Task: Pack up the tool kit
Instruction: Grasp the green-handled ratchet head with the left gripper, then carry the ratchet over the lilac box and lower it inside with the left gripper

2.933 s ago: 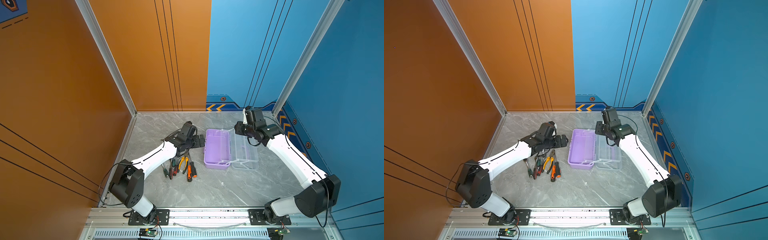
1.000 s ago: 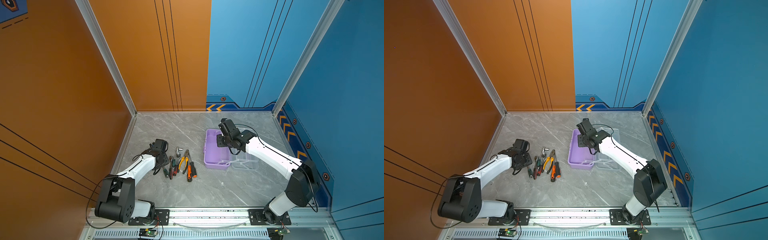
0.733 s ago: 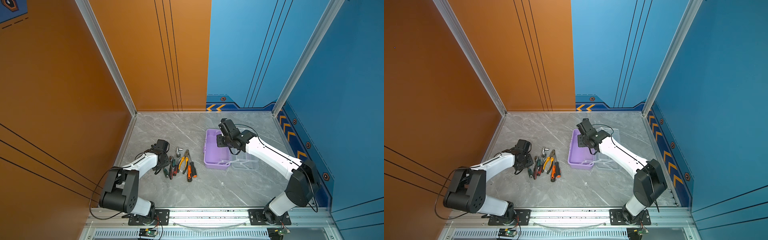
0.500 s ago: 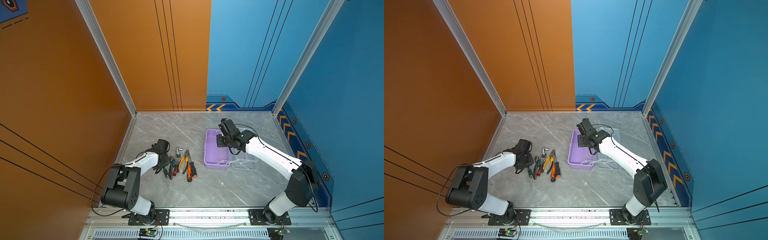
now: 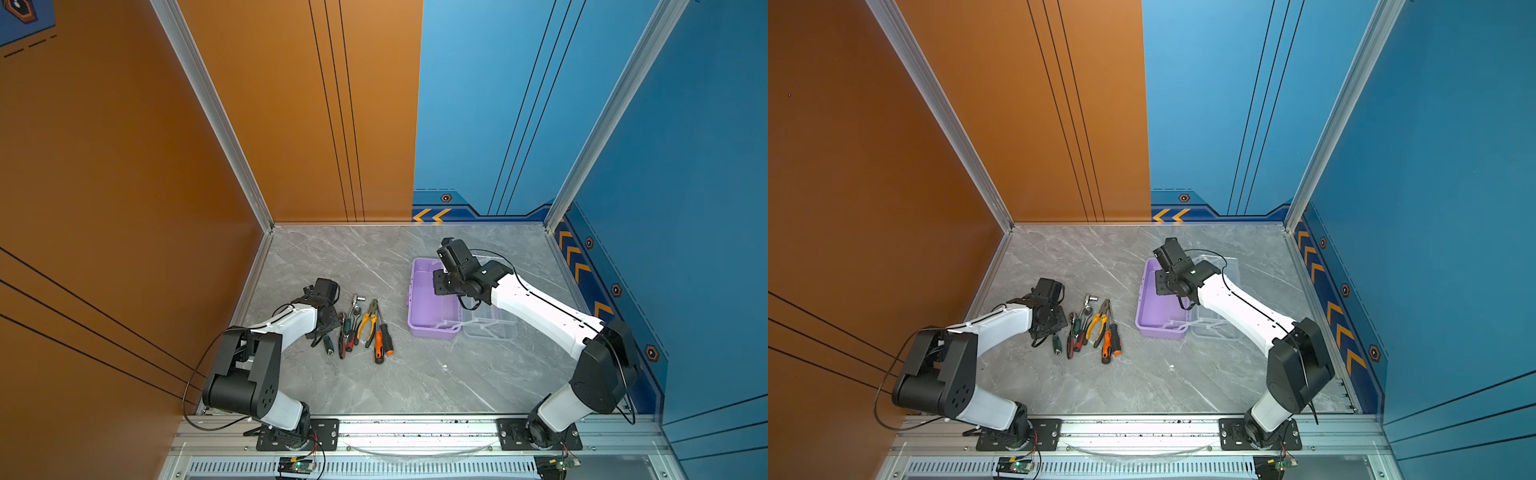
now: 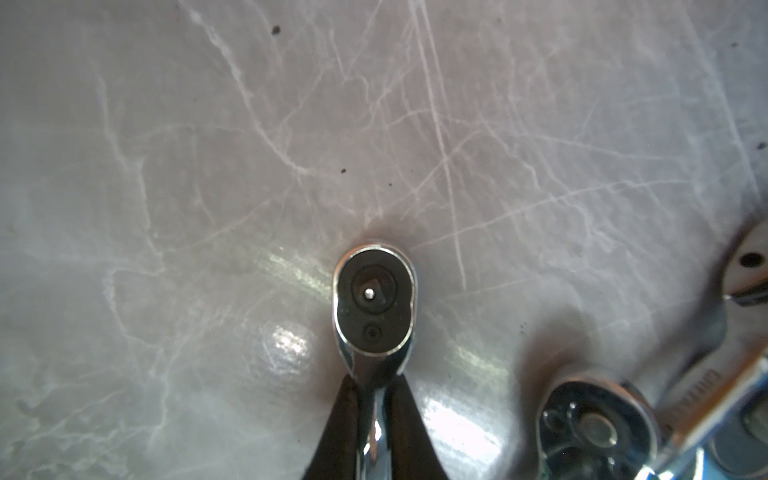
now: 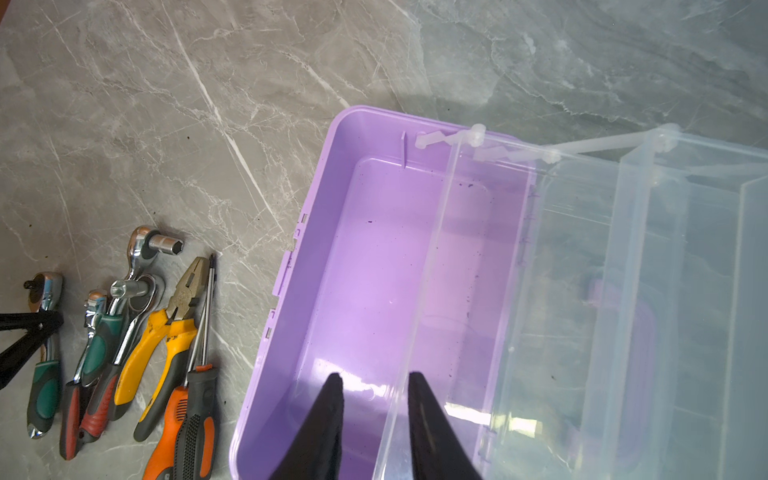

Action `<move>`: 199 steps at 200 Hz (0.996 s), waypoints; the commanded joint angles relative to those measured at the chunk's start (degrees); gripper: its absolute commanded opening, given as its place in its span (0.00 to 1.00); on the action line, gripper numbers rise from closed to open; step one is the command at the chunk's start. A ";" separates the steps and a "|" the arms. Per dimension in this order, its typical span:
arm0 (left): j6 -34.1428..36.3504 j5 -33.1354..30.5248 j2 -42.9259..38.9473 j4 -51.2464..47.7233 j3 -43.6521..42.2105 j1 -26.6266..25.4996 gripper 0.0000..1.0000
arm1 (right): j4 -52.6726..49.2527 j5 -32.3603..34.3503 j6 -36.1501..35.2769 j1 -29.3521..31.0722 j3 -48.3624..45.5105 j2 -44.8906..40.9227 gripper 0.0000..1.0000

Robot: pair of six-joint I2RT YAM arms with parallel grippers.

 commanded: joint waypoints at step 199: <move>-3.31 10.59 18.88 -4.13 45.83 -31.32 0.00 | -0.26 -1.19 4.45 -9.13 -11.00 -17.74 0.29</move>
